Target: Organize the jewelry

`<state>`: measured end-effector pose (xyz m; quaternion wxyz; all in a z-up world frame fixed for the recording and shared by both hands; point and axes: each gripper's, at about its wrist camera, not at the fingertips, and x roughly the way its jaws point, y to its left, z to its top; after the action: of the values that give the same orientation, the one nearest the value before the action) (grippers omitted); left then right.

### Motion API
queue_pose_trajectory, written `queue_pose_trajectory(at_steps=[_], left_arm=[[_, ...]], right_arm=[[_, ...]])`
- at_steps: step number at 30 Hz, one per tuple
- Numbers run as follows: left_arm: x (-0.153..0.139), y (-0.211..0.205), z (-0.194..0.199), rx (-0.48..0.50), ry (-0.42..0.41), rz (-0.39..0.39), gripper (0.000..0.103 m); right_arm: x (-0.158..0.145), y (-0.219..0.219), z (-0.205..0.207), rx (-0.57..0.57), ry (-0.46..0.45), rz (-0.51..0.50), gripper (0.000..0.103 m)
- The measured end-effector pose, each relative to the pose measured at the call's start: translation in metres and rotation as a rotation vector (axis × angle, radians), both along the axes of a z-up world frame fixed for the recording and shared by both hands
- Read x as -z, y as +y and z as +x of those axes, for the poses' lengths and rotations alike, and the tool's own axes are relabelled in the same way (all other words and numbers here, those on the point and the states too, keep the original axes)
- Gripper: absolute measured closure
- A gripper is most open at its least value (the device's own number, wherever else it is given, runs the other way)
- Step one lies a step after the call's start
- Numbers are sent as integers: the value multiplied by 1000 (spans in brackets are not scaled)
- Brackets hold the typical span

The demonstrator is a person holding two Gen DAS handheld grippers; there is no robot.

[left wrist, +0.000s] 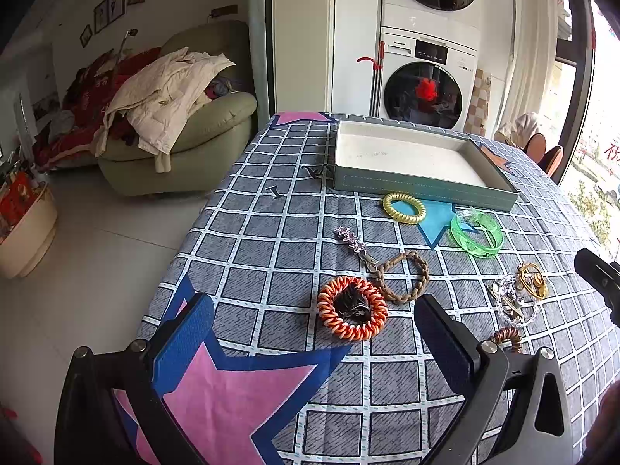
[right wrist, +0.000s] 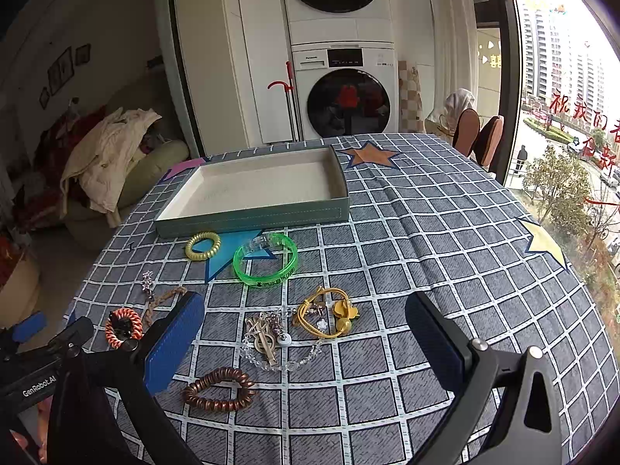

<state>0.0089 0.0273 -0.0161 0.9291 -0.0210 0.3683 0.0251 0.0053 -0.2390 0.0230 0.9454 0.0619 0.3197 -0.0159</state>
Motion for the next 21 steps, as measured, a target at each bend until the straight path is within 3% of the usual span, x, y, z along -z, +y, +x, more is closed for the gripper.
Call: queue_pose_trajectory(at_steps=[21], left_arm=[[0, -3, 2, -1, 5, 3, 0]], right_arm=[[2, -1, 0, -1, 2, 3, 0]])
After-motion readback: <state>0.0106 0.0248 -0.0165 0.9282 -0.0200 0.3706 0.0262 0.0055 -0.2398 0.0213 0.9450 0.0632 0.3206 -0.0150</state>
